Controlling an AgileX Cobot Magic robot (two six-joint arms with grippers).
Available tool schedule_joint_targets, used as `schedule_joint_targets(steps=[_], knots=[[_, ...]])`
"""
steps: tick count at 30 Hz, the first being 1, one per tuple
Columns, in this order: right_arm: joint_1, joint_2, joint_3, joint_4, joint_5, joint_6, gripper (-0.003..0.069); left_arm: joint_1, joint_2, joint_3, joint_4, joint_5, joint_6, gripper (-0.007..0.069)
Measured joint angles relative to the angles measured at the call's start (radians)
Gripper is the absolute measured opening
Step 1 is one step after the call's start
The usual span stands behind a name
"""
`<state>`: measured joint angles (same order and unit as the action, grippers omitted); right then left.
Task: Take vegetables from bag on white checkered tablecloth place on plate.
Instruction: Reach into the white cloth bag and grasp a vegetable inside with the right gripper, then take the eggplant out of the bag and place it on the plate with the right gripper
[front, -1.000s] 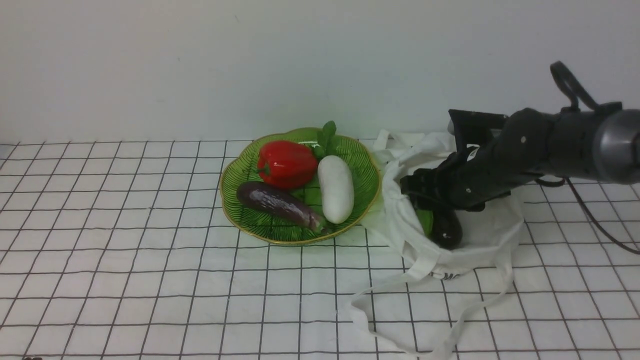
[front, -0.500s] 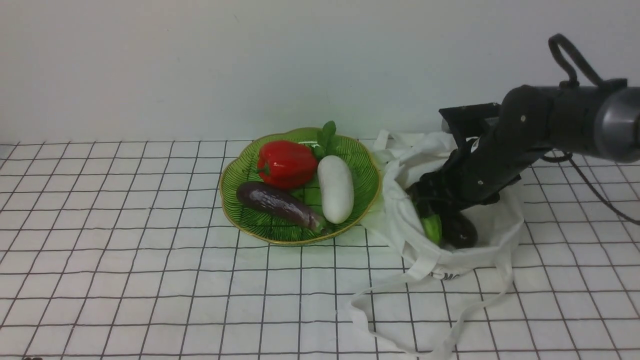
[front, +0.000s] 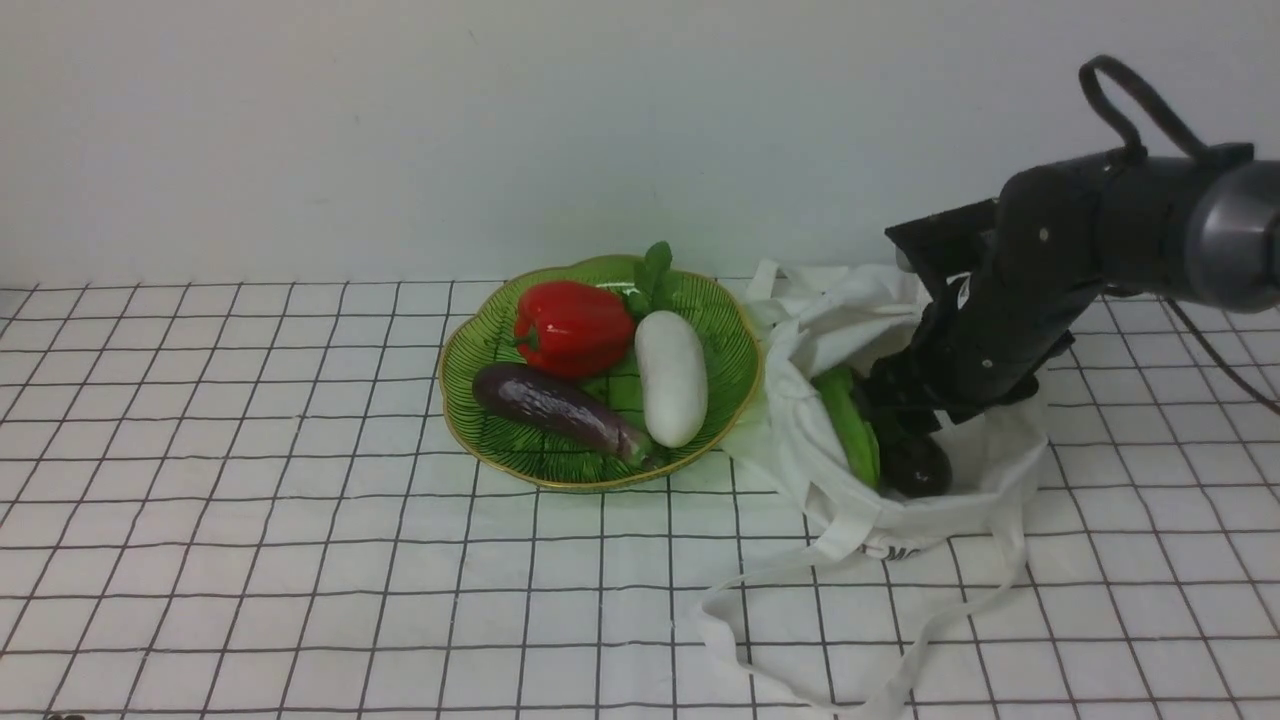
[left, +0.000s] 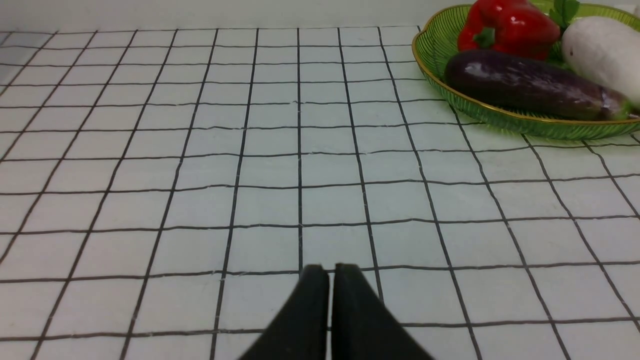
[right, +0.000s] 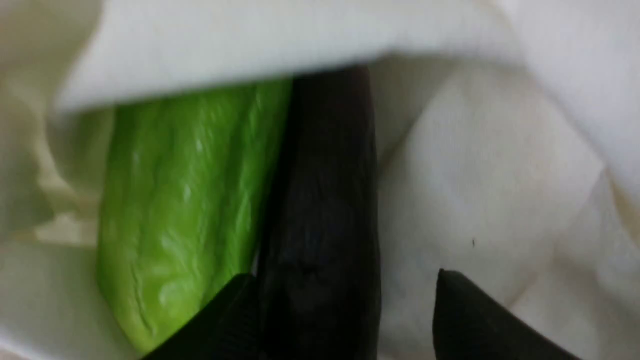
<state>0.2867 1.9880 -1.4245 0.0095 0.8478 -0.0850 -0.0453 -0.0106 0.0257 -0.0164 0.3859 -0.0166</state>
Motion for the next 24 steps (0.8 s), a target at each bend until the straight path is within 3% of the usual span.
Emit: schedule_joint_targets(steps=[12, 17, 21, 24], knots=[[0.0, 0.1, -0.002, 0.029, 0.038, -0.007, 0.0423, 0.0, 0.0, 0.0, 0.0, 0.0, 0.0, -0.0008], [0.0, 0.097, -0.006, 0.03, 0.049, -0.02, 0.0338, 0.0, 0.0, 0.0, 0.0, 0.0, 0.0, -0.0008], [0.0, 0.052, -0.017, 0.007, 0.109, -0.023, 0.0338, 0.0, 0.0, 0.0, 0.0, 0.0, 0.0, -0.0008], [0.0, -0.051, -0.027, -0.029, 0.261, 0.001, 0.0338, 0.0, 0.0, 0.0, 0.0, 0.0, 0.0, -0.0008]])
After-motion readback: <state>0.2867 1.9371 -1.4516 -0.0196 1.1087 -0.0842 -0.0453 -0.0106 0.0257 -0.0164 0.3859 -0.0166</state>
